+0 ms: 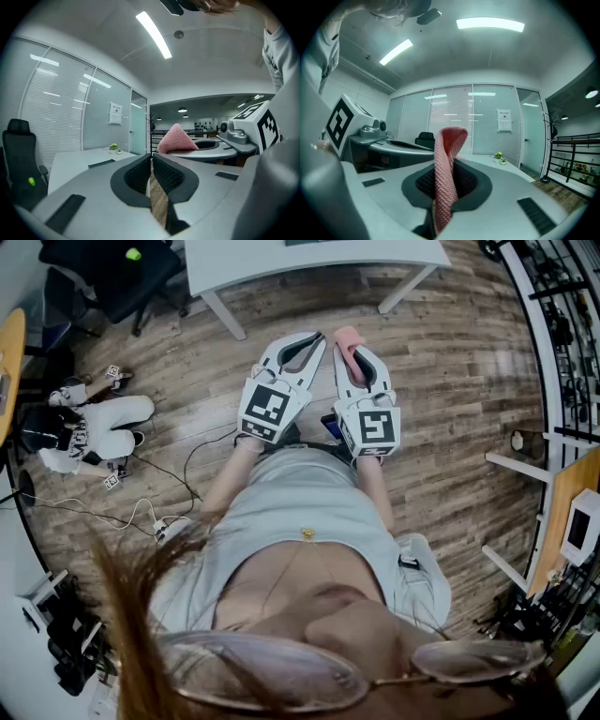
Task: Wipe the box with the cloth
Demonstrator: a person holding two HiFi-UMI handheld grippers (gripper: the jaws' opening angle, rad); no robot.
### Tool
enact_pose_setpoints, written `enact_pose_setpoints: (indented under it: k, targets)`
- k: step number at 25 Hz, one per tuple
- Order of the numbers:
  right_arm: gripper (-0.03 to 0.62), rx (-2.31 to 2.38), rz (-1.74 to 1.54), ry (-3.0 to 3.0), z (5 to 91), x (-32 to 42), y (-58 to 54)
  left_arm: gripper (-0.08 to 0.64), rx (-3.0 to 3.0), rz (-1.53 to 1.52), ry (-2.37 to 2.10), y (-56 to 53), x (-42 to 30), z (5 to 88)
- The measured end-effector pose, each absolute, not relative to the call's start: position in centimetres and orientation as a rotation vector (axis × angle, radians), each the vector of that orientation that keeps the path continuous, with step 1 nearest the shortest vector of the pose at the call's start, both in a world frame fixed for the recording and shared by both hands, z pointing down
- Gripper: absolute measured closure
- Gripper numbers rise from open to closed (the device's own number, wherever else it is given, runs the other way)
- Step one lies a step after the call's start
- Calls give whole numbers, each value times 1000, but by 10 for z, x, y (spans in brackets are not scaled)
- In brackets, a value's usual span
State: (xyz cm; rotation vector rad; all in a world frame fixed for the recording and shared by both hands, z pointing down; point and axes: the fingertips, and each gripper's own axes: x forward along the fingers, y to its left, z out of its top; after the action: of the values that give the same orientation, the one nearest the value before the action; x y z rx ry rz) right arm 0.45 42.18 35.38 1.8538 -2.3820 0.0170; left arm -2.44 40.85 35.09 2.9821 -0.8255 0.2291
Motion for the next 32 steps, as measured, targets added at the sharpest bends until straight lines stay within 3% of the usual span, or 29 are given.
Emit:
enact_pose_setpoints:
  k: [32]
  targets:
    - [552, 1860, 100, -2441, 366, 34, 305, 520, 2947, 260, -809, 292, 3, 368]
